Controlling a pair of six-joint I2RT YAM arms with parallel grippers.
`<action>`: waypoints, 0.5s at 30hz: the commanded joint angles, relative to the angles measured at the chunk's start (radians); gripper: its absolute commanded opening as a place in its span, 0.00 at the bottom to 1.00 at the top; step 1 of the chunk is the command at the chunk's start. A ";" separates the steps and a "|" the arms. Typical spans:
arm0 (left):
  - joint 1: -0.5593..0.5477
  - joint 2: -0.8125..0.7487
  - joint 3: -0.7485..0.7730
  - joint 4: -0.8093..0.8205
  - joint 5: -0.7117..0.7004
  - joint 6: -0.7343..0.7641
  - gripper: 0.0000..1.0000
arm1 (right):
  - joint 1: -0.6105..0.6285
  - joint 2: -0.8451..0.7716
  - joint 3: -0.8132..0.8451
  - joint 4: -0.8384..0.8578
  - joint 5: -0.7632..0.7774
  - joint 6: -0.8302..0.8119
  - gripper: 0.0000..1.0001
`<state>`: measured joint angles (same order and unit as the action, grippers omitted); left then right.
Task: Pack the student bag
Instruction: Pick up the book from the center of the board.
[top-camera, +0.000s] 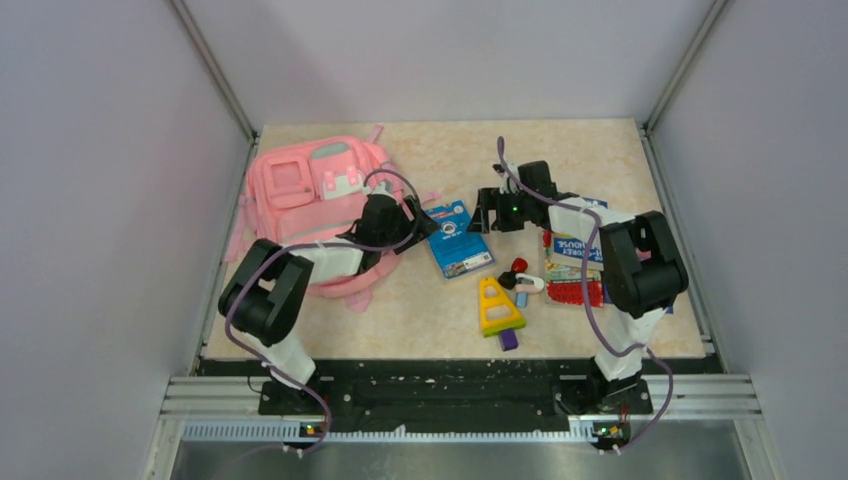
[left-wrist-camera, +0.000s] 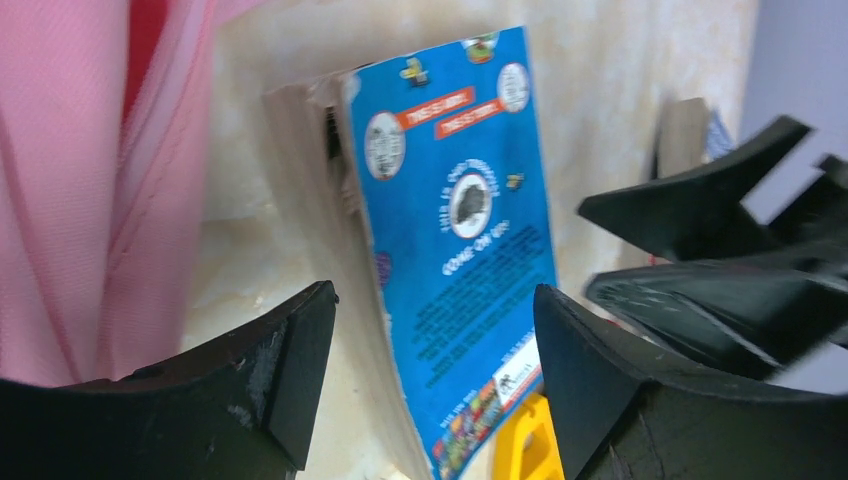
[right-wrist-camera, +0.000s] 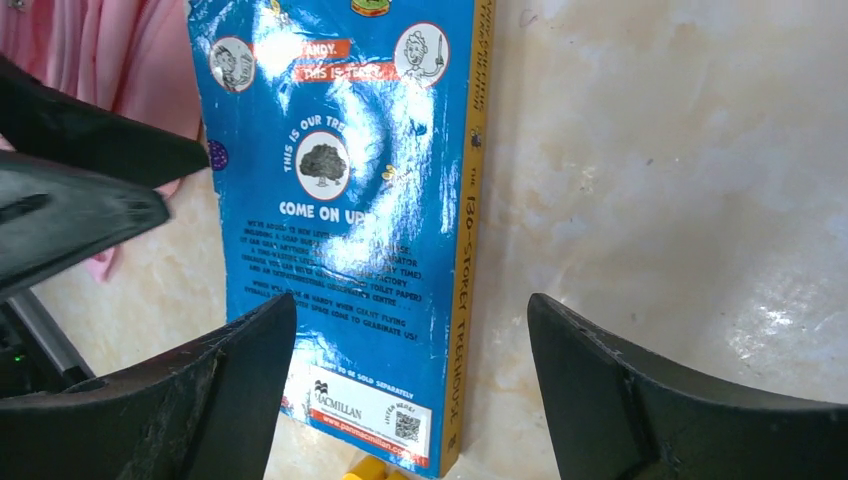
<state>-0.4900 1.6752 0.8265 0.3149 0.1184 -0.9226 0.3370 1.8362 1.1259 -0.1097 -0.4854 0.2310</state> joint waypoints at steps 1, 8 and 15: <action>-0.004 0.038 0.028 0.061 -0.046 -0.019 0.77 | -0.001 -0.046 -0.015 0.065 -0.039 0.028 0.83; -0.003 0.097 0.016 0.092 -0.053 -0.036 0.79 | 0.000 -0.027 -0.032 0.079 -0.041 0.054 0.82; -0.020 0.172 0.050 0.141 -0.016 -0.033 0.77 | 0.007 -0.003 -0.083 0.172 -0.099 0.126 0.80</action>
<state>-0.4942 1.8061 0.8433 0.4019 0.0887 -0.9585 0.3370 1.8343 1.0622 -0.0216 -0.5369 0.3122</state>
